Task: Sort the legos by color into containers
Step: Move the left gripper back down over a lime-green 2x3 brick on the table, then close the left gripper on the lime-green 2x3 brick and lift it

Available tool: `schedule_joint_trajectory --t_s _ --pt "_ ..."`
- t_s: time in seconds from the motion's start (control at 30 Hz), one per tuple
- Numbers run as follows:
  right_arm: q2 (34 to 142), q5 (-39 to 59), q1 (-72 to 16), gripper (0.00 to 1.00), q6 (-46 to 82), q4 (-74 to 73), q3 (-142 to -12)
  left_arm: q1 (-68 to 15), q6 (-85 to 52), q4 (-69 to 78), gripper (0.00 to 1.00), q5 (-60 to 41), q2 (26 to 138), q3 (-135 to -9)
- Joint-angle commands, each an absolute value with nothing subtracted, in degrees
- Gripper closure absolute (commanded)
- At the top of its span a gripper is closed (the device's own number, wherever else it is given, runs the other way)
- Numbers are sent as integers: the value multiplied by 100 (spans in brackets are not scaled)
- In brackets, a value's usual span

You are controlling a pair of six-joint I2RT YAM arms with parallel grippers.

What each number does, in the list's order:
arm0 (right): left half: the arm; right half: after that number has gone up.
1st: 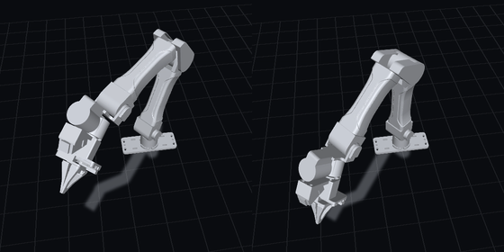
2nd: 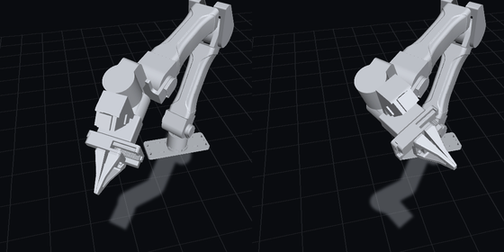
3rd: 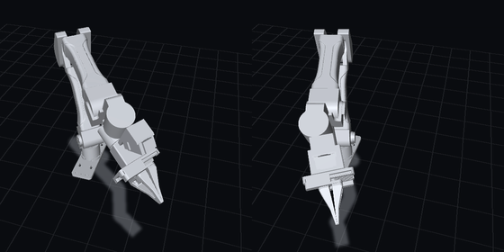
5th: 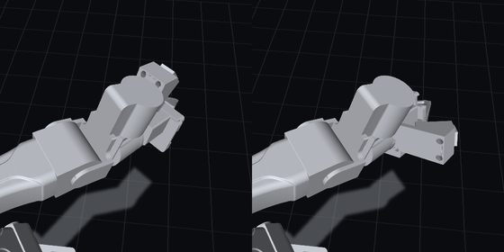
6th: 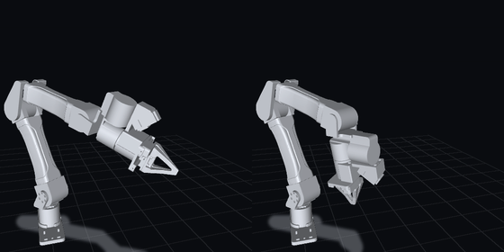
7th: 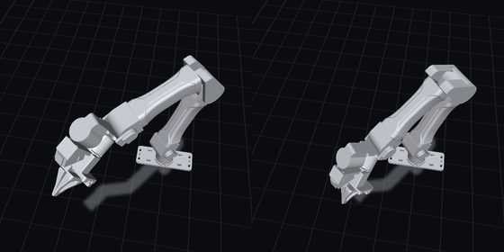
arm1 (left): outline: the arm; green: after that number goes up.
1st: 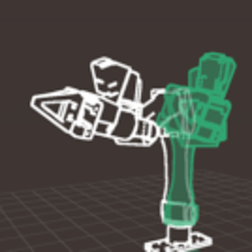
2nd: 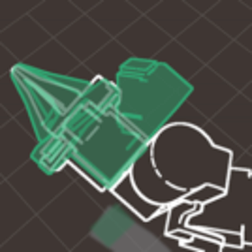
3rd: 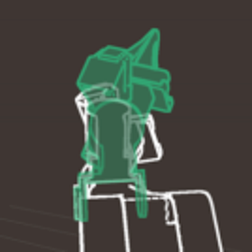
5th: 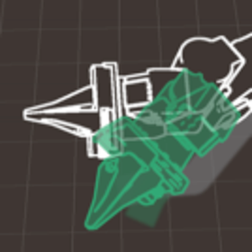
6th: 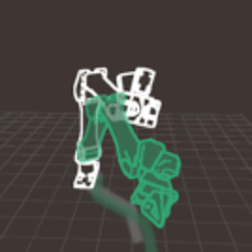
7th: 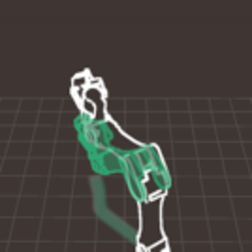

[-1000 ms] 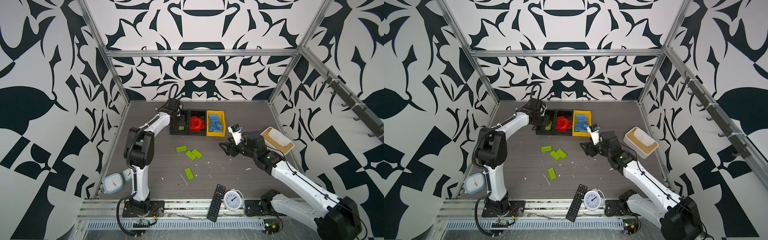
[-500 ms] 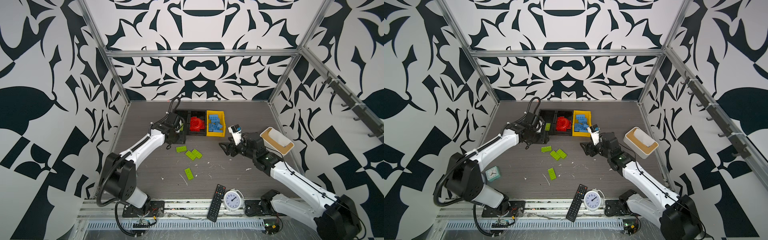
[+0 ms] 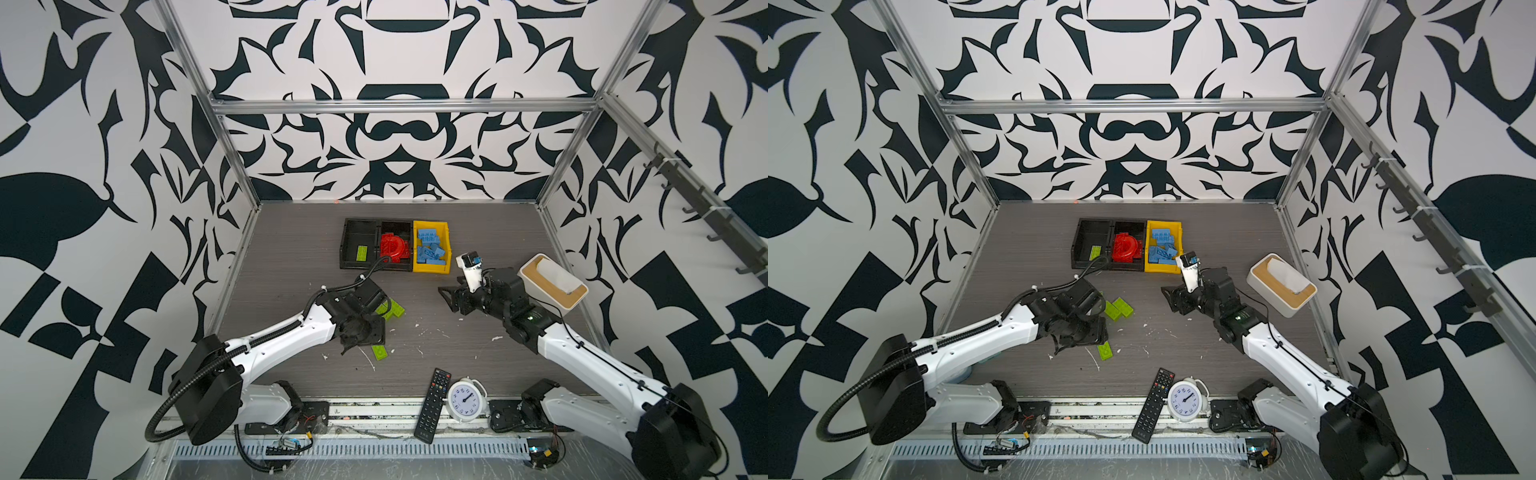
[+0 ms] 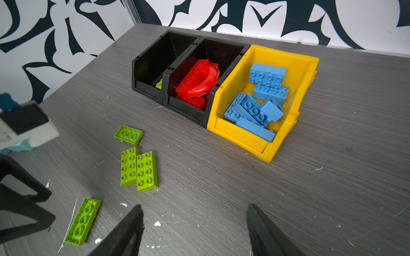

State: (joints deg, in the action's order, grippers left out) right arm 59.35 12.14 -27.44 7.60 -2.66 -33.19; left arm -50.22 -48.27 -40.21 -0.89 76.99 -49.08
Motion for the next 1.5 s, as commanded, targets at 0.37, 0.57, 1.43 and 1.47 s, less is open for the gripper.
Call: schedule_joint_trajectory --t_s 0.37,0.57,1.43,1.47 --pt "5827 1012 -2722 24 765 -470 -3252 -5172 -5254 -3298 31 -503 8497 -4649" --pt "5872 1072 -2723 24 756 -483 -3252 -5172 -5119 -3103 31 -554 8866 -4745" --pt "5792 1066 -2724 24 747 -492 -3234 -5168 -4787 -3803 62 216 9260 -5019" --pt "5792 1072 -2717 24 747 -492 -3234 -5168 -4781 -3802 64 237 9258 -5010"
